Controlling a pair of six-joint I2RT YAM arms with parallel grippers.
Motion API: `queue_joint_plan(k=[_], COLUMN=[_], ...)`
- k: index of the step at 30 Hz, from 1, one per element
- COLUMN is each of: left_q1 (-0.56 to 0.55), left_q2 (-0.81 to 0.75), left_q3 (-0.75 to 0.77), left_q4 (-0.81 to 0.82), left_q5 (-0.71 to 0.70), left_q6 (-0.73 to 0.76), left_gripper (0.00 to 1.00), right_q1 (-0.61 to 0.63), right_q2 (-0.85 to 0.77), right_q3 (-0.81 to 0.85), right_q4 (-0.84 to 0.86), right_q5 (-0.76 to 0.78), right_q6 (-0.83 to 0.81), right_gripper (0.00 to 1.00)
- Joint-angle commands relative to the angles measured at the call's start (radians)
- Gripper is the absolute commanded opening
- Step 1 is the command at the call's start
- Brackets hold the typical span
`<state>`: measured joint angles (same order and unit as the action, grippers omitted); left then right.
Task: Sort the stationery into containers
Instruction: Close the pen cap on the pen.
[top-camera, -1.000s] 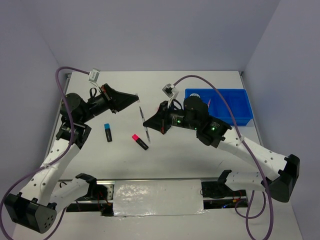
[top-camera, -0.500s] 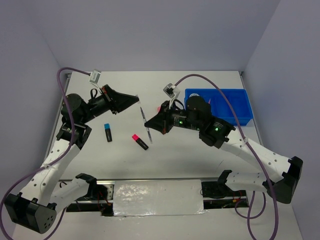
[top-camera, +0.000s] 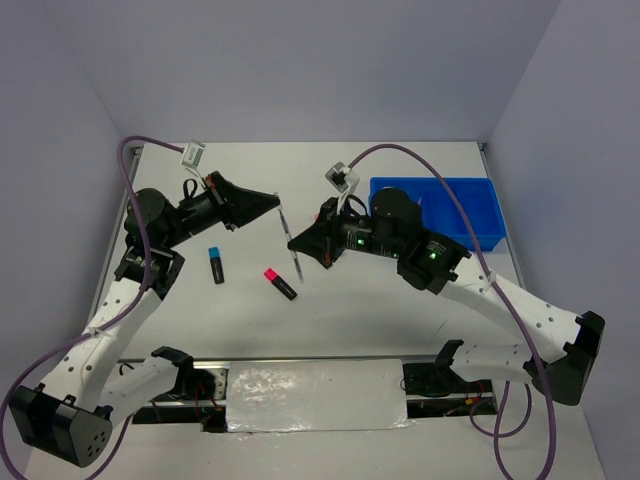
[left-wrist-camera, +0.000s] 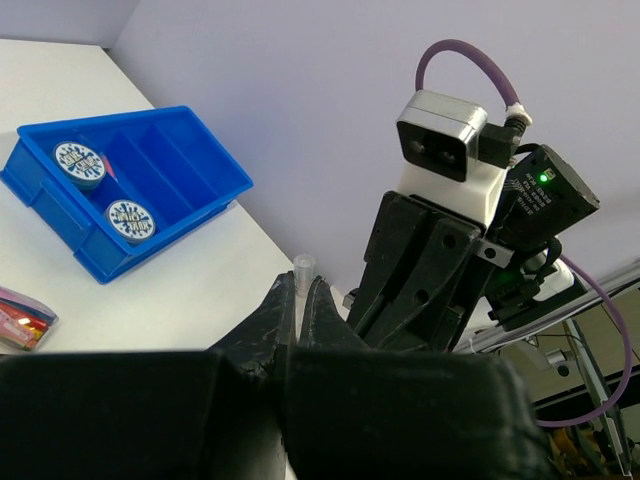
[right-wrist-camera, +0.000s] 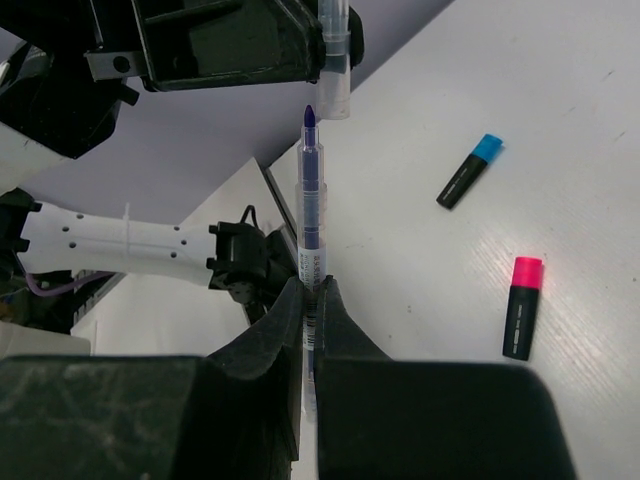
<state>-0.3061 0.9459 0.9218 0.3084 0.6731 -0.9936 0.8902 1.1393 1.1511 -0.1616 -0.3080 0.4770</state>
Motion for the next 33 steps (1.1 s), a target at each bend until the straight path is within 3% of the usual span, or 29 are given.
queue_joint_plan(k=[1, 33], left_q1=[-0.005, -0.005], left_q2=[-0.015, 0.001], left_q3=[0.015, 0.017], left_q4=[0.058, 0.044], left_q5=[0.002, 0.005], left_q6=[0.001, 0.042], left_gripper=[0.0, 0.0], right_q1=[0.009, -0.008], right_q2=[0.01, 0.017], right_q3=[0.047, 0.064], right_q4=[-0.004, -0.009], right_q5=[-0.002, 0.017], right_q6=[-0.023, -0.025], right_gripper=[0.0, 0.0])
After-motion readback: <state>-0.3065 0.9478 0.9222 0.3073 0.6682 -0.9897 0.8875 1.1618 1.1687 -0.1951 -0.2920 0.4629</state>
